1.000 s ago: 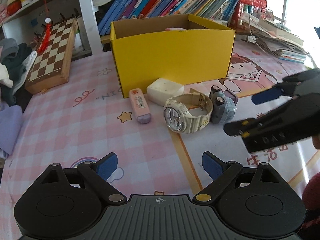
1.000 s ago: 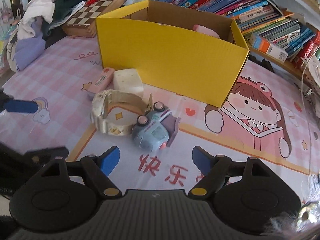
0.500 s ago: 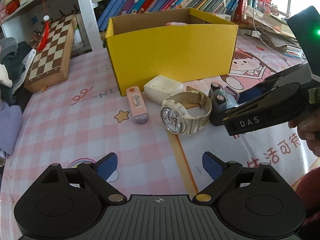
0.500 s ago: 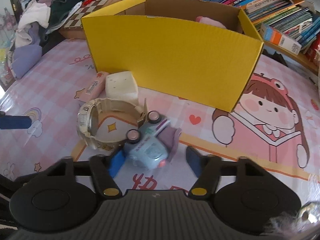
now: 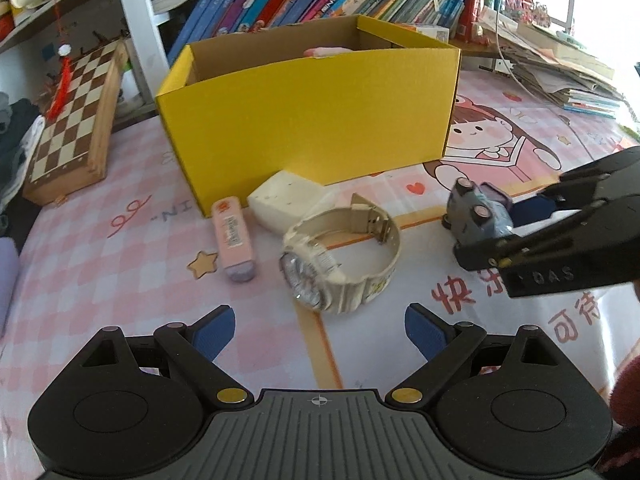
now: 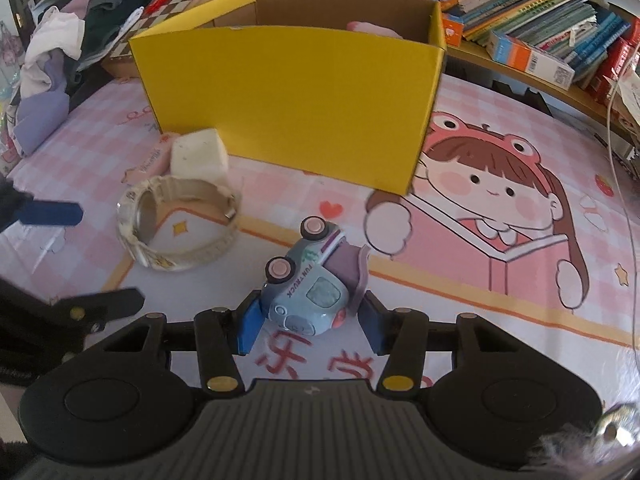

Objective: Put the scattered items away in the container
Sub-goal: 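Grasp the blue toy car with the right gripper, then grasp the cream wristwatch with the left gripper while the right gripper holds the car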

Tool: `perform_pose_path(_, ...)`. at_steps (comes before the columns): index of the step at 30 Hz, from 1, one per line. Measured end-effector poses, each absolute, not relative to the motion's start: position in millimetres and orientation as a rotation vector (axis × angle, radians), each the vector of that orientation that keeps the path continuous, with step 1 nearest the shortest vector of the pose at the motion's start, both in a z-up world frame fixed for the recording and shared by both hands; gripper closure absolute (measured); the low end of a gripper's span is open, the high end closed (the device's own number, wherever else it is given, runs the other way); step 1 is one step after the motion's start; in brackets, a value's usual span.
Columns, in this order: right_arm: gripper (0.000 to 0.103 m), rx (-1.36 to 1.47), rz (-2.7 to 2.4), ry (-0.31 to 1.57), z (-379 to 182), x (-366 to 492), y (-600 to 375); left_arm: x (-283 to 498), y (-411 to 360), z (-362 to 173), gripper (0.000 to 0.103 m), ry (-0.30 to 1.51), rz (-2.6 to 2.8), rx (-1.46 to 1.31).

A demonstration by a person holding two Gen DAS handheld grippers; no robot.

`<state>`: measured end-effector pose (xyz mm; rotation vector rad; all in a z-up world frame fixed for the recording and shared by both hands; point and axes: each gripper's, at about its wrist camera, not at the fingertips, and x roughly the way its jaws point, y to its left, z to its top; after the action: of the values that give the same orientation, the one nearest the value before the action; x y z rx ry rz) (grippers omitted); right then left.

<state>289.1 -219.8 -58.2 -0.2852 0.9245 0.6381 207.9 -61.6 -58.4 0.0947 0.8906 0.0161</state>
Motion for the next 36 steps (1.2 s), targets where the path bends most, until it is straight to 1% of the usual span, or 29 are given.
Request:
perform_pose_path(14,0.054,-0.291,0.608,0.926,-59,291,-245,238,-77,-69,0.009,0.895,0.006,0.118)
perform_pose_path(20,0.054,-0.296,0.607,0.924,-60,292,-244,240,-75,-69,0.012,0.888,0.009,0.106)
perform_pose_path(22,0.053,-0.298,0.604,0.926,-61,292,-243,241,-74,-69,0.015,0.883,0.01,0.103)
perform_pose_path(33,0.051,-0.312,0.609,0.927,-62,294,-241,254,-70,-76,0.016,0.895,0.015,0.085)
perform_pose_path(36,0.048,-0.312,0.609,0.924,-61,295,-241,252,-66,-77,0.019,0.895,0.006,0.05)
